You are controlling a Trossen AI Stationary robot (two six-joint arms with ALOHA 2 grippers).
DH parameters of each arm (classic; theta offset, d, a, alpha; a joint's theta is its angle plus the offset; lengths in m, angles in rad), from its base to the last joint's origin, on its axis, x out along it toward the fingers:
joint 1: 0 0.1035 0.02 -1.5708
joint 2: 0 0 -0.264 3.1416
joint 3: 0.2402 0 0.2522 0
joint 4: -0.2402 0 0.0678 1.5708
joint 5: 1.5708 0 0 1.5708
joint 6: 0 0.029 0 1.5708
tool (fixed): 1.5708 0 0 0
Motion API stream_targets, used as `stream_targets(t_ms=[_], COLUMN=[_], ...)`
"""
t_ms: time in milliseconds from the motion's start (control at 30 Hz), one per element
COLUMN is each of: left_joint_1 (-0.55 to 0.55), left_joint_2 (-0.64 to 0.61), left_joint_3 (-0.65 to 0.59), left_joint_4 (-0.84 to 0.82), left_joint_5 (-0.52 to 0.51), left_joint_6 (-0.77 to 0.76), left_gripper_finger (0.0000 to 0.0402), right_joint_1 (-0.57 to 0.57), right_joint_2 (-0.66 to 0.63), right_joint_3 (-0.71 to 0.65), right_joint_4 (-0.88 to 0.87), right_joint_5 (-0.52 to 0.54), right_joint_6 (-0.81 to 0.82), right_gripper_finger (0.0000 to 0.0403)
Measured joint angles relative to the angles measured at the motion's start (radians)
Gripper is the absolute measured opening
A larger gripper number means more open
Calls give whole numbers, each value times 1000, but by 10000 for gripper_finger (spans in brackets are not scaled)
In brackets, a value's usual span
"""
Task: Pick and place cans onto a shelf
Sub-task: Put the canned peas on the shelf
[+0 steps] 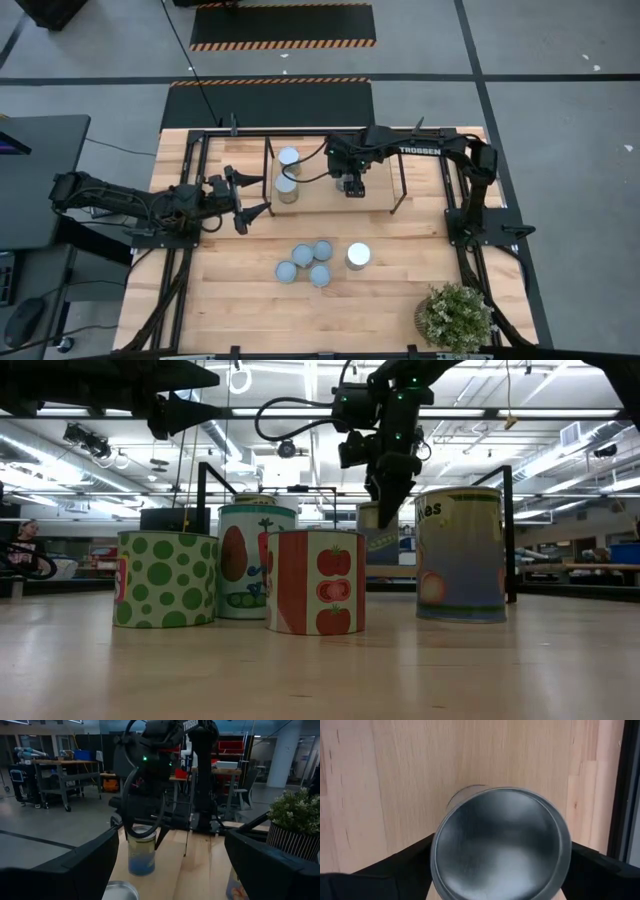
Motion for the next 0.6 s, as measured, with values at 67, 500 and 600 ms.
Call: stream_targets(t_ms=[67, 500, 600], left_joint_1=[0, 0, 0], left_joint_2=[0, 0, 0], left_joint_3=[0, 0, 0], left_joint_4=[-1, -5, -5], left_joint_5=[0, 0, 0], left_joint_6=[0, -13, -14], left_gripper_finger=[370, 370, 370], right_joint_1=[0, 6, 8], right_joint_2=[0, 0, 0], right_joint_3=[0, 0, 0], right_joint_4=[6, -18, 0], right_joint_5=[0, 2, 0], right_joint_6=[0, 22, 39], right_gripper_finger=[361, 362, 362])
